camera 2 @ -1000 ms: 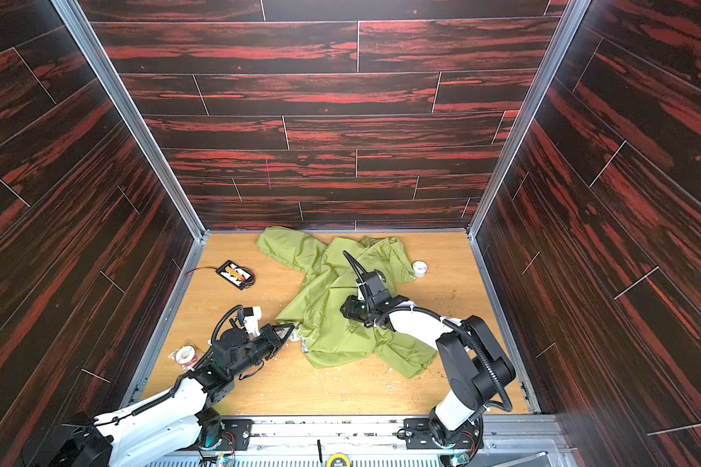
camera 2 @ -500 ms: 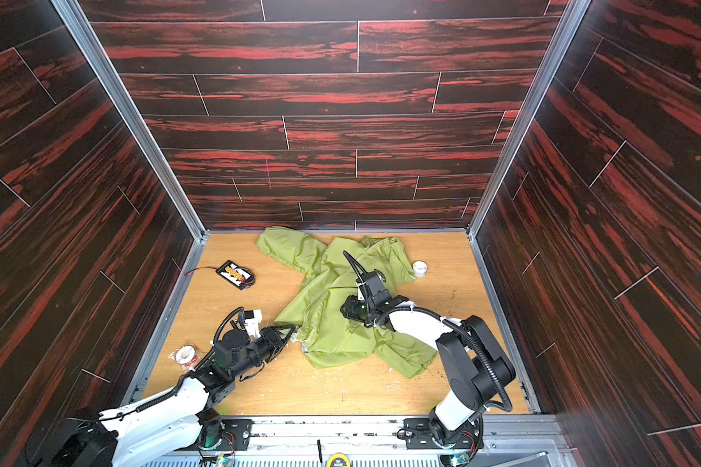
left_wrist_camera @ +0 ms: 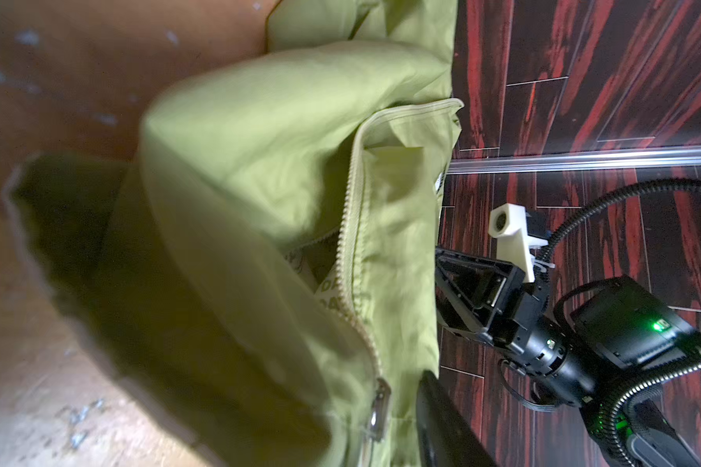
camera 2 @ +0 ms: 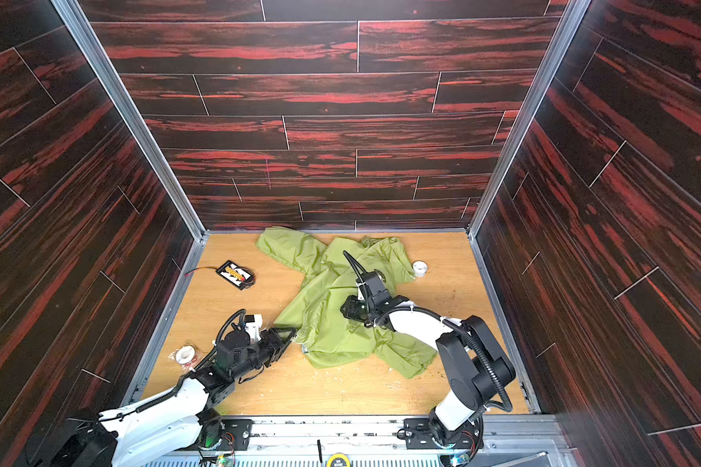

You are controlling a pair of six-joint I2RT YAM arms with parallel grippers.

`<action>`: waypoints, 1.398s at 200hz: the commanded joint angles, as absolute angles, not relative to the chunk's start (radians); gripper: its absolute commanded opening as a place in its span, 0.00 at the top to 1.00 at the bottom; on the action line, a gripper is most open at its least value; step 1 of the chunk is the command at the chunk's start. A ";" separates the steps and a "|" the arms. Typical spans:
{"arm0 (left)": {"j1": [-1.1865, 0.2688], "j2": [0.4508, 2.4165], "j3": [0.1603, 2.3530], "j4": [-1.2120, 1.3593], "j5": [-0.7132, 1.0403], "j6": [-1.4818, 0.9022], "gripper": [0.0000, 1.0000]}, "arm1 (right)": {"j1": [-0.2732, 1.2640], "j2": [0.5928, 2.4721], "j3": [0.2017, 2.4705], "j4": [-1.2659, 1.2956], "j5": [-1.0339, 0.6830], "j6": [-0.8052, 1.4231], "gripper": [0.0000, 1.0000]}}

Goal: Zip up the jacket

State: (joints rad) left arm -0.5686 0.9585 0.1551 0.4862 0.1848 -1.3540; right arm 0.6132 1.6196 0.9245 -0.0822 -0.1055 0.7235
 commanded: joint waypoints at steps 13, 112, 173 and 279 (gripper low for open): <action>-0.567 0.898 0.178 0.376 0.198 -1.375 0.49 | 0.619 1.620 0.951 -0.091 -0.110 0.717 0.57; -0.570 0.896 0.169 0.427 0.201 -1.474 0.43 | 0.620 1.600 0.951 -0.097 -0.104 0.715 0.57; -0.573 0.928 0.174 0.496 0.181 -1.520 0.43 | 0.619 1.592 0.950 -0.097 -0.103 0.713 0.57; -0.610 1.009 0.176 0.593 0.149 -1.558 0.43 | 0.619 1.589 0.954 -0.092 -0.109 0.716 0.57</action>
